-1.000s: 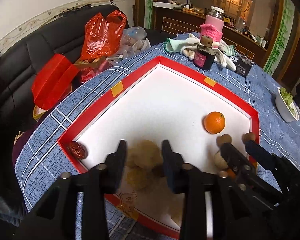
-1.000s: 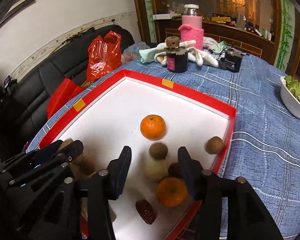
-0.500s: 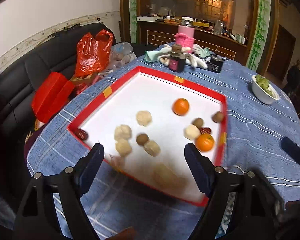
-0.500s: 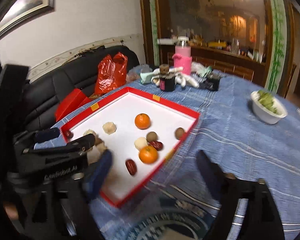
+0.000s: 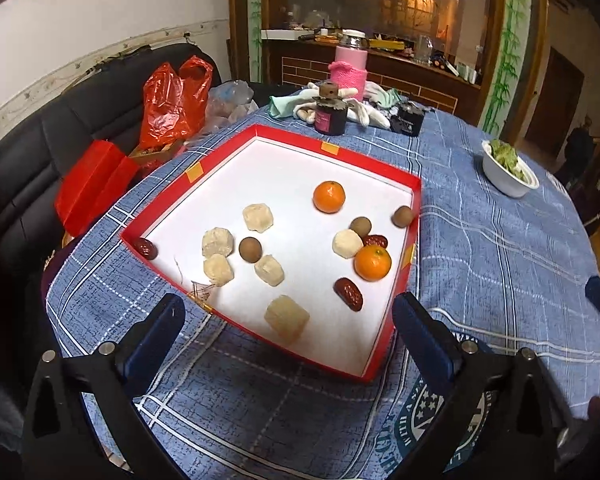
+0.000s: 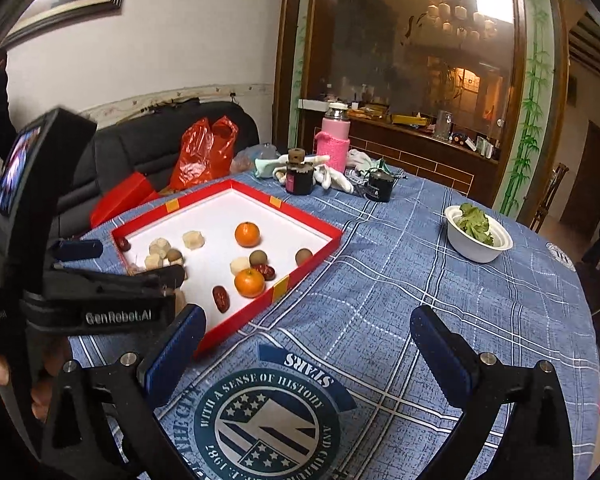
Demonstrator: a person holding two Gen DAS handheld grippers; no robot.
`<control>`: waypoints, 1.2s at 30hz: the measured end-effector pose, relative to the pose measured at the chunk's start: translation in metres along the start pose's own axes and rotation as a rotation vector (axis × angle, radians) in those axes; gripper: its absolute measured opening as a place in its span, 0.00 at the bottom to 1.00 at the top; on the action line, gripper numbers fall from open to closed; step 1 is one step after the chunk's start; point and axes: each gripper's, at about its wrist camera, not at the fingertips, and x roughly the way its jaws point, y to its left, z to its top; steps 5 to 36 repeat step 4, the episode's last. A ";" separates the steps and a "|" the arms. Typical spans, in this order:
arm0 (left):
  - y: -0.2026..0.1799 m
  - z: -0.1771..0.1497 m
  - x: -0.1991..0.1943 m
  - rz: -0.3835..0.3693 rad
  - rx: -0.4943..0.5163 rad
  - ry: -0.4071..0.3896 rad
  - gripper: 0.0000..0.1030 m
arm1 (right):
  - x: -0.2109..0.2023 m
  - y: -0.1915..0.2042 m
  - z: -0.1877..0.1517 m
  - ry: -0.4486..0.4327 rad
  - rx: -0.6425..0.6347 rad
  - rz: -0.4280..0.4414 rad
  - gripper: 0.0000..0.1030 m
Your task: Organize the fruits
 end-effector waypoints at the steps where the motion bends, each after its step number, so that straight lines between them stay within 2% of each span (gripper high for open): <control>1: 0.000 0.001 0.000 0.006 0.003 -0.006 1.00 | 0.000 0.003 0.000 0.001 -0.010 0.000 1.00; 4: -0.001 0.003 0.001 0.015 0.026 -0.019 1.00 | 0.000 0.008 -0.001 0.002 -0.027 0.009 1.00; 36: -0.001 0.003 0.001 0.015 0.026 -0.019 1.00 | 0.000 0.008 -0.001 0.002 -0.027 0.009 1.00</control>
